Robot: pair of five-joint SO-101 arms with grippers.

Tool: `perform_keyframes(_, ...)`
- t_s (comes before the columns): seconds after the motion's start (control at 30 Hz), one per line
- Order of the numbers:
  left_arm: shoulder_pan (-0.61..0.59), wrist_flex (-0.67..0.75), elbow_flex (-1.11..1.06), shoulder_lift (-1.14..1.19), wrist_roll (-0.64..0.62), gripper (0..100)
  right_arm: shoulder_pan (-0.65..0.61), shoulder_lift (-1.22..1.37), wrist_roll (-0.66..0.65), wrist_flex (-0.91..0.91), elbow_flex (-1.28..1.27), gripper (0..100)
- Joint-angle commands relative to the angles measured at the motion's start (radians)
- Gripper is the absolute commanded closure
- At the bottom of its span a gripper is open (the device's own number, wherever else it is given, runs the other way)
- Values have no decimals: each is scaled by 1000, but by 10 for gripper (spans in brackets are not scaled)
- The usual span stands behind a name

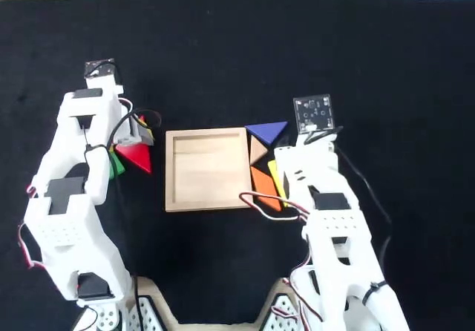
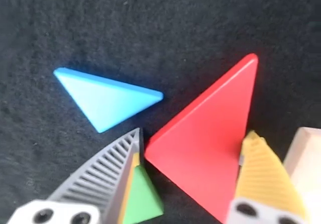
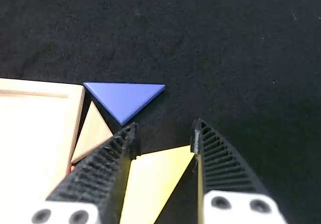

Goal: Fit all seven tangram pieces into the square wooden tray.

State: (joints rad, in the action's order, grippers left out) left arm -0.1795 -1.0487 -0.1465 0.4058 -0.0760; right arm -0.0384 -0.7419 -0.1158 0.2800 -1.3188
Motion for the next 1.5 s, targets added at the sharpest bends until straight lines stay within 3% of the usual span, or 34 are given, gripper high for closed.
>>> perform_keyframes(0.0,51,5,-5,-35,-9,798,-12,4,-9,-21,5,819)
perform_keyframes(0.73,107,0,30,-49,48,794,-9,4,-9,-21,5,819)
perform_keyframes(0.93,97,-83,114,-49,63,794,-8,4,-11,-21,5,819)
perform_keyframes(1.2,91,-316,337,-49,358,794,-8,4,-11,-21,7,819)
perform_keyframes(1.33,101,-474,458,-49,612,791,-6,4,-11,-21,7,819)
perform_keyframes(1.47,188,-608,526,-49,867,791,49,1,-11,-37,13,819)
